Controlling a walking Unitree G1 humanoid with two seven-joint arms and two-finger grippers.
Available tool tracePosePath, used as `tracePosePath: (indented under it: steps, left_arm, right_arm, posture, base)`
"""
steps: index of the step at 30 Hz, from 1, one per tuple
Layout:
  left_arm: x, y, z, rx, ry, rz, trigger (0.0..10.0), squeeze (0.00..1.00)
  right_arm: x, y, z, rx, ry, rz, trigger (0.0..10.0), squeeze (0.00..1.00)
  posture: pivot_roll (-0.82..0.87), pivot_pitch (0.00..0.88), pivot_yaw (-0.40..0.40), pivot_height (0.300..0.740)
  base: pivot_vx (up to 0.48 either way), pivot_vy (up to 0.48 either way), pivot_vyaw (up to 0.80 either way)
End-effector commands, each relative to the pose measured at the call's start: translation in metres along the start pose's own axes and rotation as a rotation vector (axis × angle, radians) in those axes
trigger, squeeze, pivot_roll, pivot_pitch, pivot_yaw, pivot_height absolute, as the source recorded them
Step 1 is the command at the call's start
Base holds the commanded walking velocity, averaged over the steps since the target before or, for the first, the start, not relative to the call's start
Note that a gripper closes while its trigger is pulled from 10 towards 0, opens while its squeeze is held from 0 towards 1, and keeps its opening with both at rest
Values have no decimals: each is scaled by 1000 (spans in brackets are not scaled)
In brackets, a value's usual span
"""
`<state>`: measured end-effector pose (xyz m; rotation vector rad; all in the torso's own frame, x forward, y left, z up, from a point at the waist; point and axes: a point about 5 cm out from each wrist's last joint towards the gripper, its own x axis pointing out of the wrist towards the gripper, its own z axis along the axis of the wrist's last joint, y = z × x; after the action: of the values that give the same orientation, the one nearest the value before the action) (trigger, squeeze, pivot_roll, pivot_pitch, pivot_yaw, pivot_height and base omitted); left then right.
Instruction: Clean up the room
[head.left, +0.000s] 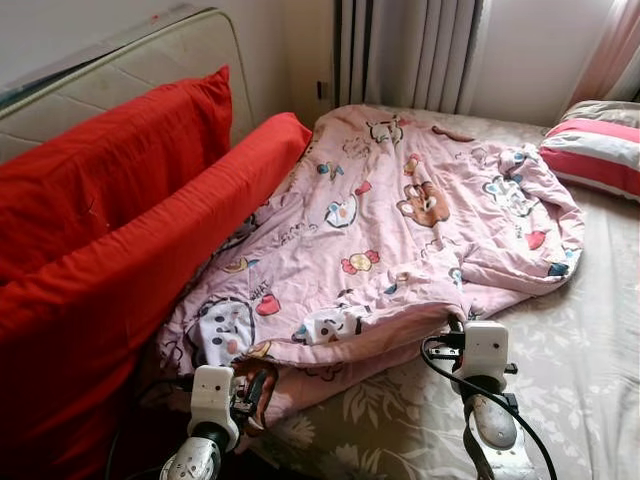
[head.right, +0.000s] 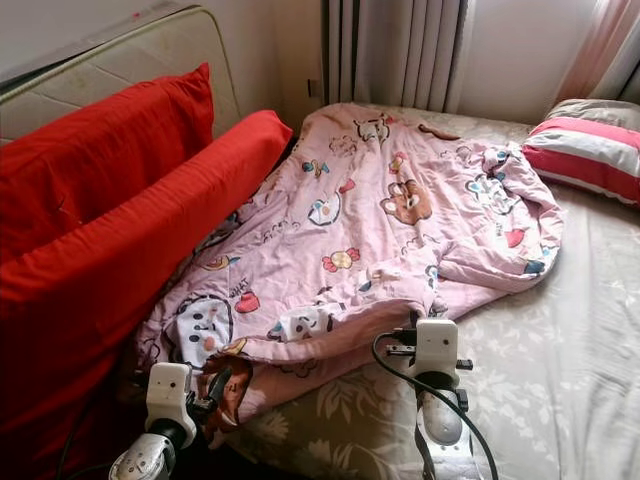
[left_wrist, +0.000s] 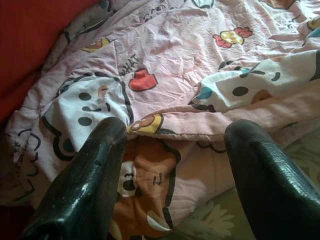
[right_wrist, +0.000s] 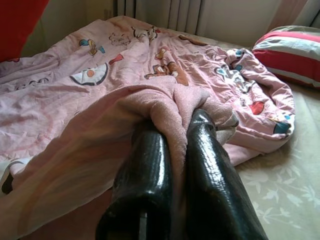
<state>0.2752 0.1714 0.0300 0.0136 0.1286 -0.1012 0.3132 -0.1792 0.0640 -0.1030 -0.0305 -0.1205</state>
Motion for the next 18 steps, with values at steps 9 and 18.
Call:
tracePosePath:
  steps: [9, 18]
  left_arm:
    - [-4, 4, -3, 0, 13, 12, 10000, 0]
    - [-5, 5, -4, 1, 13, 12, 10000, 0]
  right_arm:
    - [1, -2, 3, -9, -17, -25, 10000, 0]
    - [2, -6, 4, -19, -17, -58, 10000, 0]
  posture:
    - [62, 163, 61, 740]
    - [64, 163, 61, 740]
  base:
    - [-325, 0, 0]
    - [-353, 0, 0]
